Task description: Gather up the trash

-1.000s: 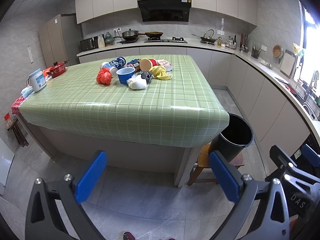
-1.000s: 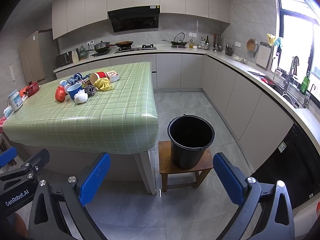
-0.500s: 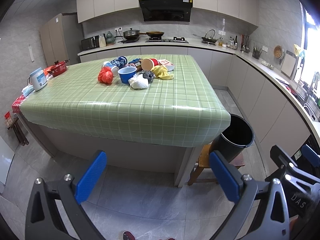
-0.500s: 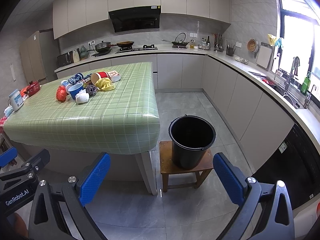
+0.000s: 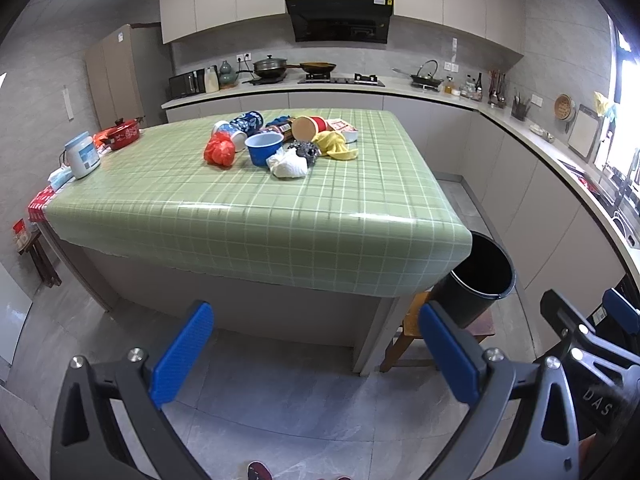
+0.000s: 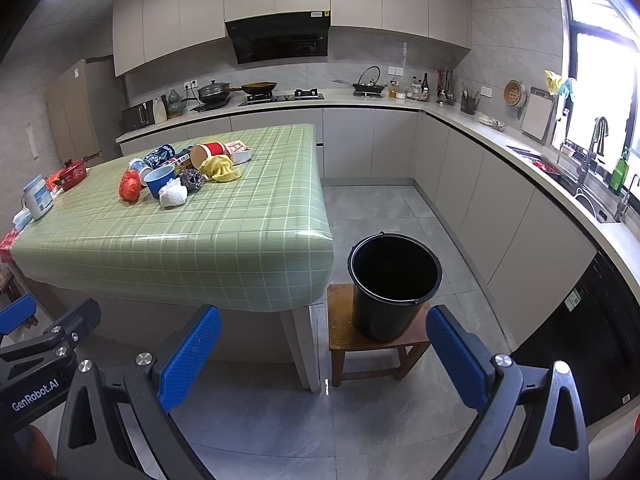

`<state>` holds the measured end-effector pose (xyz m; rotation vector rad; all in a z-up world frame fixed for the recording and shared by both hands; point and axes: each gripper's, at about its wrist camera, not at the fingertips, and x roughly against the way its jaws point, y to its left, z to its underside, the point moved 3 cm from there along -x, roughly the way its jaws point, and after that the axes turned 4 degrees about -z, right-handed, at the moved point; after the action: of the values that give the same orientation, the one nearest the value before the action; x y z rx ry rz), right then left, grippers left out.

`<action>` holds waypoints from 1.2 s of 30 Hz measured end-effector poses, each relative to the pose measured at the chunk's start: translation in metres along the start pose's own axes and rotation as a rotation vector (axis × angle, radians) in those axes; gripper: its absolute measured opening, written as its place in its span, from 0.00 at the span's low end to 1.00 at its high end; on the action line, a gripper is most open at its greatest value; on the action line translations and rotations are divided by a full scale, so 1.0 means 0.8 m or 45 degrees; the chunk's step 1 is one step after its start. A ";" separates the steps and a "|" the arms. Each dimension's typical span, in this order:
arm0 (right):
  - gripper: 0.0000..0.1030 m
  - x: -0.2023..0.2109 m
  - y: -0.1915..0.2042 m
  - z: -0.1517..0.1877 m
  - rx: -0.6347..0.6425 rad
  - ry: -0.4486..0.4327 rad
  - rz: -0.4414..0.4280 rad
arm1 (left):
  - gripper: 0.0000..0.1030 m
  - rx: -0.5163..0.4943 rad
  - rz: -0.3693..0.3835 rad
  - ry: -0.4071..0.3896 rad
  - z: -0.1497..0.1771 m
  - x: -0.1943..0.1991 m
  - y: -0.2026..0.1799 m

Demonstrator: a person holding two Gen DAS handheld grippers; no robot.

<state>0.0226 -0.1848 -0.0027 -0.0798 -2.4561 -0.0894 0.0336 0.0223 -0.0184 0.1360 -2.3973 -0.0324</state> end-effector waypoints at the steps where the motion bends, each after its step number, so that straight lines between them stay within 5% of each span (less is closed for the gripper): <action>1: 1.00 -0.001 0.001 -0.001 0.000 0.000 -0.004 | 1.00 0.001 -0.004 0.000 0.000 0.000 0.001; 17: 1.00 -0.052 0.062 -0.033 0.067 0.017 -0.087 | 1.00 0.067 -0.074 0.036 -0.027 -0.049 0.067; 36: 1.00 -0.176 0.240 -0.108 -0.033 0.059 -0.050 | 1.00 0.046 -0.078 0.077 -0.125 -0.195 0.232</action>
<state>0.2011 -0.0058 -0.0164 -0.0402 -2.4108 -0.1392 0.1987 0.2250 -0.0379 0.2239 -2.3338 -0.0130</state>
